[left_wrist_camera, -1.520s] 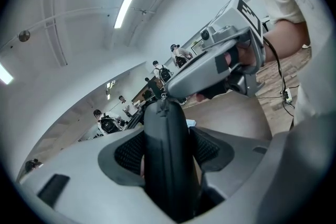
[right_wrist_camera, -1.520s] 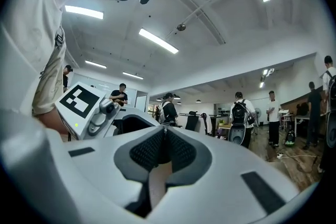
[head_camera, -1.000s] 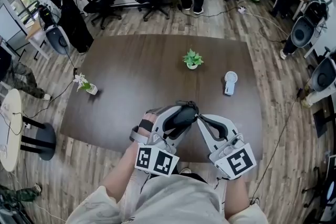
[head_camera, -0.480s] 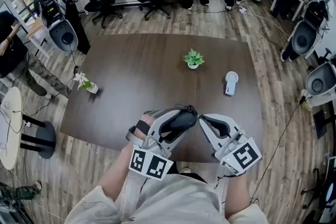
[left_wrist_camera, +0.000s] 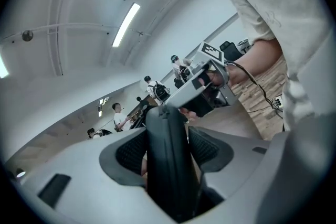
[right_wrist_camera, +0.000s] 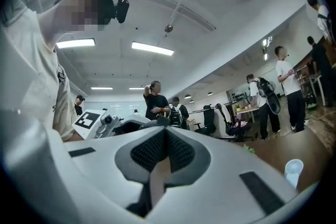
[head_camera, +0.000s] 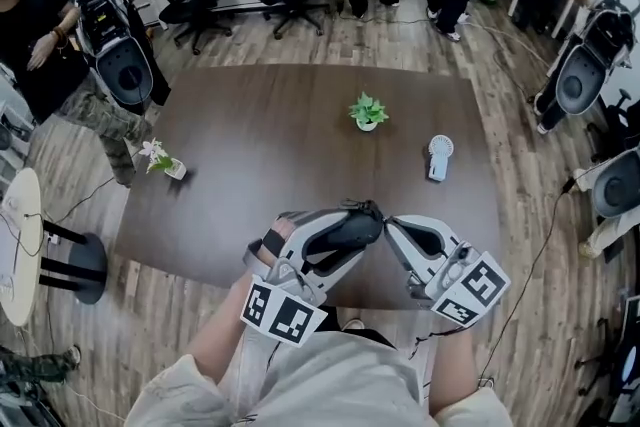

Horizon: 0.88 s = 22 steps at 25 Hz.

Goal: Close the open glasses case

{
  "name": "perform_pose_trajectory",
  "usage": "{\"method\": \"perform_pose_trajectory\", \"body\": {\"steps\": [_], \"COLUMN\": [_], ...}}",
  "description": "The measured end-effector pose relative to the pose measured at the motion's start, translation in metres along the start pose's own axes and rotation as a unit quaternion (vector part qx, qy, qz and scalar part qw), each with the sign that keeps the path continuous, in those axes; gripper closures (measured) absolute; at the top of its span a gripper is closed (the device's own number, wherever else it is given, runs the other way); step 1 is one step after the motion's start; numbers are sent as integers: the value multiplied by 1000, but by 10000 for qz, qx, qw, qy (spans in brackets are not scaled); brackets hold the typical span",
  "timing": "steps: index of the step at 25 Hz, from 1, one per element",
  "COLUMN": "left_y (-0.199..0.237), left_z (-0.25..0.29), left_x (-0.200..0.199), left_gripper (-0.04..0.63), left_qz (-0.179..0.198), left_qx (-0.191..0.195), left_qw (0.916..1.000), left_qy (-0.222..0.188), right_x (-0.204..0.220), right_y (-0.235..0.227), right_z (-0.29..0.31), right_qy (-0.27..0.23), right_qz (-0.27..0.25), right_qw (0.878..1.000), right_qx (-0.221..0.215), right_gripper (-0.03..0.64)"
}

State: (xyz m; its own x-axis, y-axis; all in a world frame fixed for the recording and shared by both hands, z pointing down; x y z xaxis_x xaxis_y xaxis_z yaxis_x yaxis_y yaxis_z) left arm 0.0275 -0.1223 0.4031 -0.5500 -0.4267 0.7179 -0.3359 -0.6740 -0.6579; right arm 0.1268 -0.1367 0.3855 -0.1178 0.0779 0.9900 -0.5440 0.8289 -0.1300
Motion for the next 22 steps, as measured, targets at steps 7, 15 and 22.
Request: {"method": "perform_pose_trajectory", "body": {"steps": [7,15,22], "left_y": [-1,-9,-14], "left_z": [19,39,43], "left_x": [7,8,9], "left_gripper": [295,275,314], "left_qz": [75,-138,-109], "left_qx": [-80,276,295], "left_qw": [9992,9982,9988], "left_qy": [376,512,378], "right_x": [-4,-1,4], "right_y": [25,38,35], "right_z": [12,14,9], "right_qy": [126,363,566], "right_qz": [-245,-416,-680], "right_qw": [9993,9971,9950], "right_qx": [-265,-532,-464], "right_gripper": [615,615,615]}}
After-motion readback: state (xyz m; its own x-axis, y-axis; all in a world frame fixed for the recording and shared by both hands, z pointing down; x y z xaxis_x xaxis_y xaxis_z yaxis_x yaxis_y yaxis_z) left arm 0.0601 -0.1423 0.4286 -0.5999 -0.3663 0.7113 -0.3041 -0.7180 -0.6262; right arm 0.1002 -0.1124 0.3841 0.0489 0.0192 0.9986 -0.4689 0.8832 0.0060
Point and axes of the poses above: the fingertips, and each gripper's own axes: z forward along the fingers, y to its left, x out of its underside, the point moved 4 cm from there along -z, backward along the fingers, and after that the axes turned 2 degrees about y, right-handed, at the moved point
